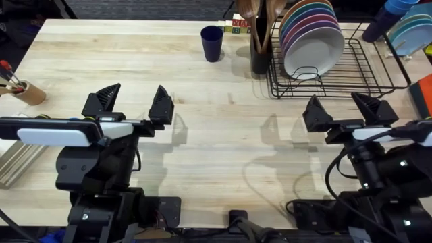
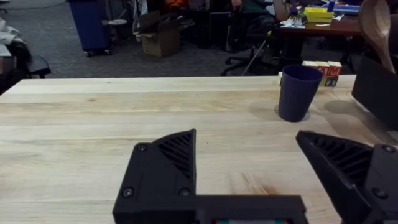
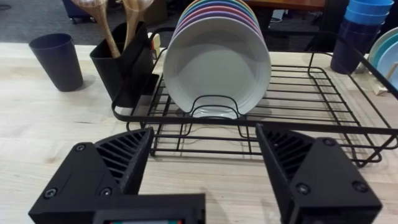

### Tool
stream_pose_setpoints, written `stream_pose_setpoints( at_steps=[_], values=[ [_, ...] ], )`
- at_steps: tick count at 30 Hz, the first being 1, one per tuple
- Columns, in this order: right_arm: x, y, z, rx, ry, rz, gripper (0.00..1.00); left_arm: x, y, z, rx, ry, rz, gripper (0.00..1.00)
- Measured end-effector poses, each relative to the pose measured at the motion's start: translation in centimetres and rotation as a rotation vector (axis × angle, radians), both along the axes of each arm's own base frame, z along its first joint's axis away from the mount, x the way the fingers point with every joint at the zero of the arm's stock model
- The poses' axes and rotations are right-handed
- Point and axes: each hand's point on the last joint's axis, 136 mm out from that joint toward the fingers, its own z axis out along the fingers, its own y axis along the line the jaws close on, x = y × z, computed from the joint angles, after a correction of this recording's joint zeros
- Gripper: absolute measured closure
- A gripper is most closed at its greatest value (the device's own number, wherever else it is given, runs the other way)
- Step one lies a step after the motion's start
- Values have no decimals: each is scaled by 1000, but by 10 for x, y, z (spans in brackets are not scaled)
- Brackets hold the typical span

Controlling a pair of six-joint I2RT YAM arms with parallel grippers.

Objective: Pick up the cup on the table and put them onto the rack.

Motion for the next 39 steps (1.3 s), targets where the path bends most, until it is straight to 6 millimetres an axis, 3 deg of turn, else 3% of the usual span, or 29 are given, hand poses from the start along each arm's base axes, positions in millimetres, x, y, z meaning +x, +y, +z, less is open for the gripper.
stream_pose_setpoints(
  at_steps=[13, 15, 17, 19, 22, 25, 31, 39],
  values=[
    [0, 0, -2, 0, 8, 0, 4, 0, 3, 0, 1, 1, 16, 8],
    [0, 1, -2, 0, 9, 4, 5, -2, 3, -14, 2, 69, 18, 7],
    [-1, 2, -2, 1, 17, 11, 5, -5, 3, -14, 3, 105, 18, 7],
    [-4, 4, -2, 2, 49, 21, 5, -10, 3, -5, 3, 123, 18, 7],
    [-13, 4, -4, 3, 128, 23, 5, -19, 3, 25, 3, 109, 19, 7],
    [-22, 4, 15, 3, 163, 22, 5, -28, 4, 56, 3, 102, 21, 7],
    [-36, 4, 82, 3, 185, 22, 5, -37, 4, 99, 5, 174, 22, 7],
    [-26, 4, 142, 4, 309, 22, 5, -35, 5, 157, 7, 261, 26, 7]
  ],
)
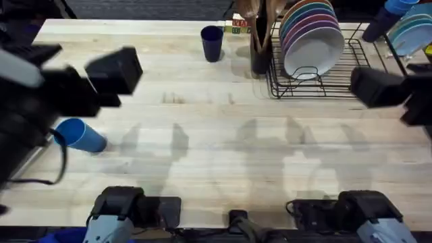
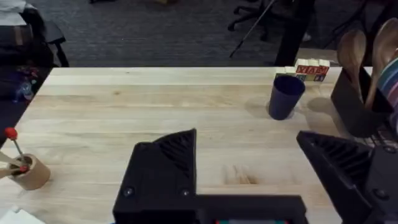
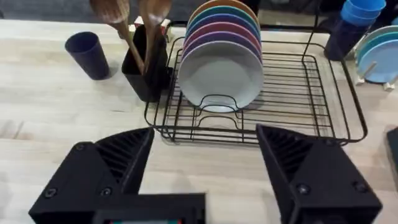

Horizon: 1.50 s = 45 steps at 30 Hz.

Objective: Pick up the cup on the table and put them onto the rack.

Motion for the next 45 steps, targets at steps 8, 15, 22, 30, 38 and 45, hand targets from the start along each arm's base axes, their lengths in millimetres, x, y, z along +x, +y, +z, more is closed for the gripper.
stream_pose_setpoints(
  at_steps=[8, 15, 22, 30, 38, 45],
  values=[
    [14, 1, 33, 1, 185, 3, 5, 8, 0, 28, 1, 164, 3, 7],
    [29, 1, 39, 1, 263, 4, 5, 16, 0, 34, -4, 271, 6, 7],
    [33, 1, 33, -7, 291, 9, 6, 1, 2, 13, 1, 379, 16, 7],
    [37, 1, 38, -67, 261, 44, 5, -32, 30, -17, -103, 534, 276, 8],
    [38, 1, 39, -90, 254, 57, 5, -41, 50, -18, -121, 528, 433, 9],
    [38, 1, 39, -106, 253, 67, 5, -42, 64, -17, -86, 510, 512, 10]
  ],
)
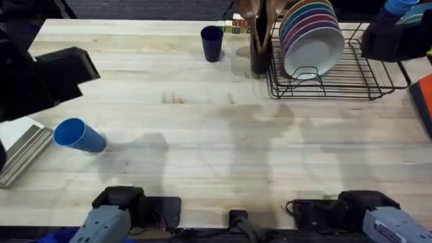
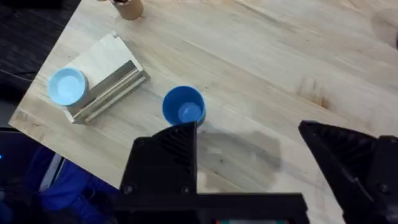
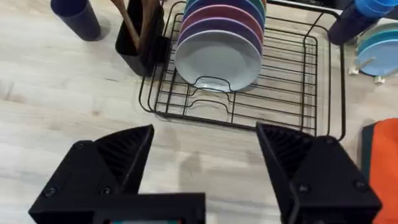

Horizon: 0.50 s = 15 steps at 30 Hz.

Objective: Pick up the cup on the table and put them onto the rack.

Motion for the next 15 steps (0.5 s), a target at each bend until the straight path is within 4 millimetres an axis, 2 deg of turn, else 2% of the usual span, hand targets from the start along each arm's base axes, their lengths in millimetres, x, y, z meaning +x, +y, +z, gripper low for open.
stream_pose_setpoints(
  at_steps=[8, 9, 15],
  values=[
    [0, 0, 0, -3, -1, 3, 5, 20, 4, -37, 7, 96, 21, 10],
    [0, 0, 0, -10, -1, 8, 5, 28, 11, -47, 5, 130, 57, 9],
    [0, 0, 0, -36, -3, 28, 6, 36, 33, -60, -20, 183, 136, 10]
  ],
)
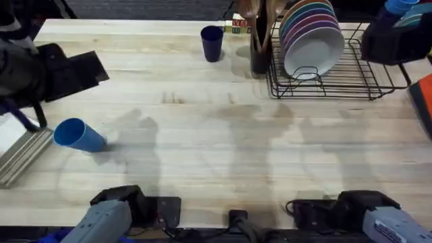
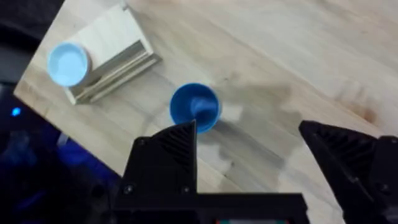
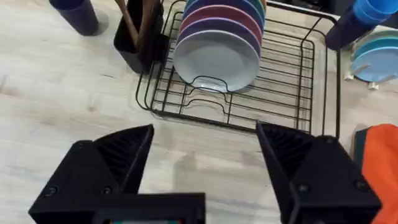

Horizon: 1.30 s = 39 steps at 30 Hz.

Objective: Pick up the cup on the table and put them onto the rack.

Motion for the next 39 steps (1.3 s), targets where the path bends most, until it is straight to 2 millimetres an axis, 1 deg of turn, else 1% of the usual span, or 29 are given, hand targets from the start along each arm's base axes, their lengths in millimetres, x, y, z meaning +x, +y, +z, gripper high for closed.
stream_pose_setpoints(
  at_steps=[3, 7, 11, 14, 18, 22, 39],
  values=[
    [0, 0, 0, -9, -1, 7, 6, 3, 11, -14, -31, 61, 42, 10],
    [0, 0, 0, -15, -2, 11, 5, 8, 21, -38, -103, 149, 88, 10],
    [0, 0, 0, -15, -2, 11, 5, 11, 24, -59, -180, 219, 109, 9],
    [0, 0, 0, -15, -2, 12, 6, 13, 20, -69, -220, 255, 106, 8],
    [0, 0, 0, -18, -2, 14, 6, 14, 18, -74, -242, 275, 101, 9],
    [0, 0, 0, -21, -3, 16, 5, 9, 15, -78, -258, 311, 102, 8],
    [3, 0, -3, -21, 9, 16, 5, 12, 14, -78, -266, 297, 94, 8]
  ],
)
